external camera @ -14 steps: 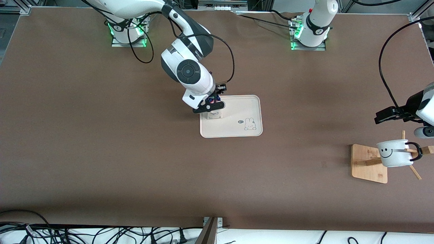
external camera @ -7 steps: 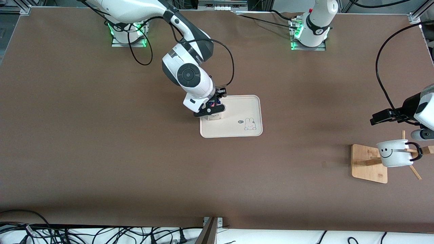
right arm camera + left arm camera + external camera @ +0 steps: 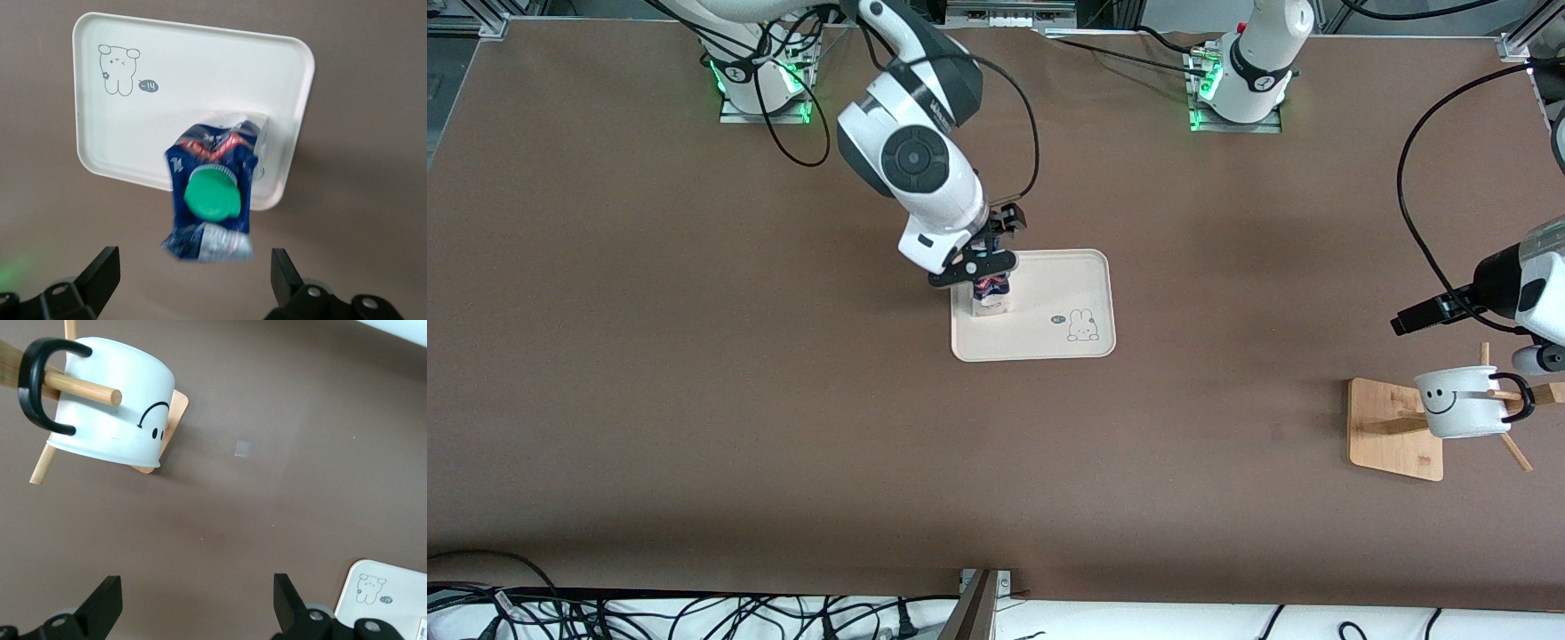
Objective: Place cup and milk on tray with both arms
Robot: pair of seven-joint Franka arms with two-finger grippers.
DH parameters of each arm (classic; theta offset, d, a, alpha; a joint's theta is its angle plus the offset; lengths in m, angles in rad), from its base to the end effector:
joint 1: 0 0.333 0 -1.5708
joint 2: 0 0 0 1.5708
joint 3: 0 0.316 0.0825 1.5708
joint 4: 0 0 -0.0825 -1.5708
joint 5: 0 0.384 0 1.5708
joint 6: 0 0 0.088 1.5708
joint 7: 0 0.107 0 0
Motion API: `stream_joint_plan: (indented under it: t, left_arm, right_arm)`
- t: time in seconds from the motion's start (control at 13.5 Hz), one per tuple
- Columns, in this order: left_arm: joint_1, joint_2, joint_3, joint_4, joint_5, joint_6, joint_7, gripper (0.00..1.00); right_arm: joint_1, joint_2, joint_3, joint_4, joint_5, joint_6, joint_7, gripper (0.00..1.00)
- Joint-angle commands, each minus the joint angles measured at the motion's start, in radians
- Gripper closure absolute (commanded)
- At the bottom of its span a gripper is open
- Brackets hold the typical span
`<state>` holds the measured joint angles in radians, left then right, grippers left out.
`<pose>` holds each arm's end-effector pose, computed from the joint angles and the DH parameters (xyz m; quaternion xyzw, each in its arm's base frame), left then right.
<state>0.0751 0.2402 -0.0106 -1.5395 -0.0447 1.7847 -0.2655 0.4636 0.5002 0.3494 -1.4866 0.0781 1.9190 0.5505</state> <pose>0.6355 0.0379 0.5149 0.9853 0.1690 0.0002 0.0232 0.4958 0.4767 0.3963 -0.9879 -0.0980 0.0903 0.0800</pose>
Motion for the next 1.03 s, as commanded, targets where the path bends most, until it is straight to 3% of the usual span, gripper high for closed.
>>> stream_joint_plan:
  t: [0.0,0.15,0.44,0.74,0.96]
  left_arm:
    - [0.002,-0.14,-0.02,-0.221,-0.004,0.177,-0.04,0.0]
    - [0.012,-0.18,-0.02,-0.321,-0.004,0.31,-0.04,0.0]
    - [0.038,-0.274,-0.02,-0.551,0.0,0.606,-0.025,0.0]
    - [0.081,-0.214,-0.02,-0.571,0.014,0.806,-0.023,0.0]
    - [0.109,-0.144,-0.02,-0.548,-0.003,0.883,-0.024,0.0]
  right_arm:
    - [0.001,-0.09,-0.003,-0.003,-0.014,-0.092,0.035,0.0]
    - [-0.002,-0.17,-0.035,-0.003,-0.037,-0.135,0.032,0.0]
    - [-0.002,-0.259,-0.17,0.0,-0.038,-0.184,0.031,0.0]
    - [-0.003,-0.287,-0.279,0.075,-0.081,-0.228,0.017,0.0]
    - [-0.011,-0.282,-0.338,0.086,-0.1,-0.224,0.023,0.0]
